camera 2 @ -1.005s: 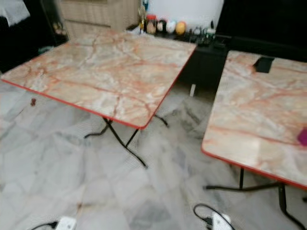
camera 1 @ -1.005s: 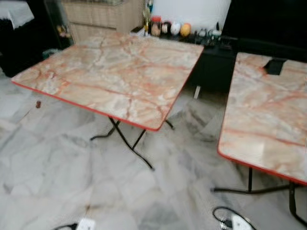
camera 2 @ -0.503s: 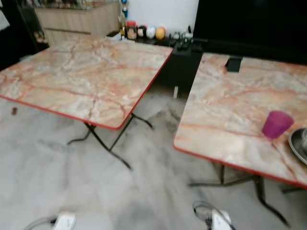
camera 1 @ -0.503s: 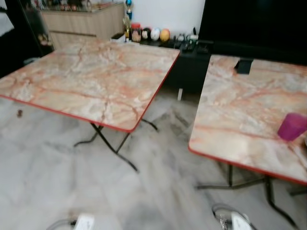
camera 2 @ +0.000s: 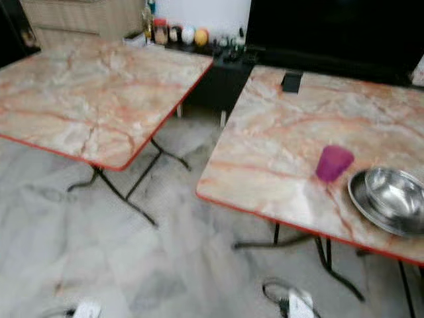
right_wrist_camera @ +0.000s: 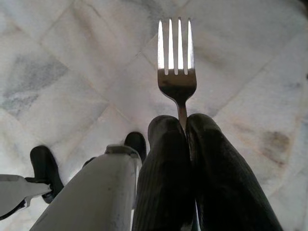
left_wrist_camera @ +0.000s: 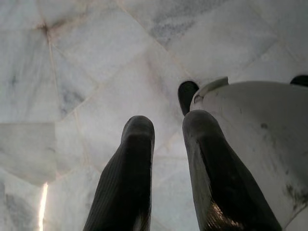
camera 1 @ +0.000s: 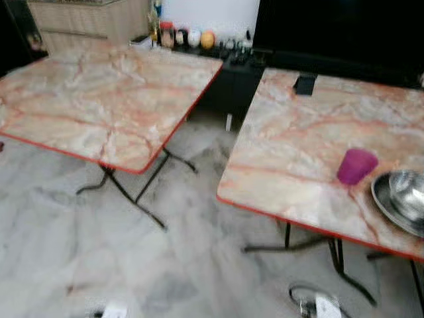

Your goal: Setting the table

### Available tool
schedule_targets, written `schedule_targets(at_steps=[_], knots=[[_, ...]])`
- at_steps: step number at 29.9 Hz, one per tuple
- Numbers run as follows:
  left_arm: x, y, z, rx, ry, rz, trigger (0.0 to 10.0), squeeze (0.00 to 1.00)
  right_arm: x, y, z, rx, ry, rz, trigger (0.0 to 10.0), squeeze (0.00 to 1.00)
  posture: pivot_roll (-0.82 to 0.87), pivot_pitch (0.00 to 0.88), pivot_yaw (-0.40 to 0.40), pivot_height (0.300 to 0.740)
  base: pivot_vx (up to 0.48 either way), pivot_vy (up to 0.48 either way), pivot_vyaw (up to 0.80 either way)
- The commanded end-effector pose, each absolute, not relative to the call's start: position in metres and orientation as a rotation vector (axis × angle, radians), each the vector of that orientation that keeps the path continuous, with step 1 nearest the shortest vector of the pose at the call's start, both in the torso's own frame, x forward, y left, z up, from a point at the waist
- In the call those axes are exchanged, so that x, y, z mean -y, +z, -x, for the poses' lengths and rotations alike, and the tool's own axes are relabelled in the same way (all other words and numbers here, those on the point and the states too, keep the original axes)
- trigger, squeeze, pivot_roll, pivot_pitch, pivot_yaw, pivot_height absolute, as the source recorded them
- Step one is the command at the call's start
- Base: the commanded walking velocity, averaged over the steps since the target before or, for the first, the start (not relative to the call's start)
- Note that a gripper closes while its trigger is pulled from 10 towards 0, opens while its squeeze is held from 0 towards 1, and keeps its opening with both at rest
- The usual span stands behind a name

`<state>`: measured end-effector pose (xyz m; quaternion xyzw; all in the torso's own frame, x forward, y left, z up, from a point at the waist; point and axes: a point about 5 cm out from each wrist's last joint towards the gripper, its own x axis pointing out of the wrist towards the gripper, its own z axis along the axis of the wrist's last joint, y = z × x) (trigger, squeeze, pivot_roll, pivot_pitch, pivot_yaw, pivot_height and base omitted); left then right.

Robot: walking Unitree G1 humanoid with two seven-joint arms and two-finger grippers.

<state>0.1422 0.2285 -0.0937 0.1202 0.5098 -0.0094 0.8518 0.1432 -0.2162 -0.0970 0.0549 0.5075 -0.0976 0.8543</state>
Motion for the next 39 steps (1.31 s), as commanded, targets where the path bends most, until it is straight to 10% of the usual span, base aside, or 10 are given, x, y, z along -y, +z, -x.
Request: schedule_targets(at_steps=[1, 39], knots=[[-0.2274, -0.0940, -0.1423, -1.076, -0.031, -0.261, 10.0, 0.00, 0.2198, -0.0969, -0.1414, -1.067, -0.221, -0.117, 10.0, 0.00, 0.05, 0.000, -0.024, 0.727, 0.000, -0.266, 0.00], [-0.2274, -0.0934, -0.1441, -1.071, -0.013, -0.246, 10.0, 0.00, 0.2220, -0.0952, -0.1444, -1.039, -0.252, -0.125, 10.0, 0.00, 0.05, 0.000, -0.024, 0.727, 0.000, -0.226, -0.24]])
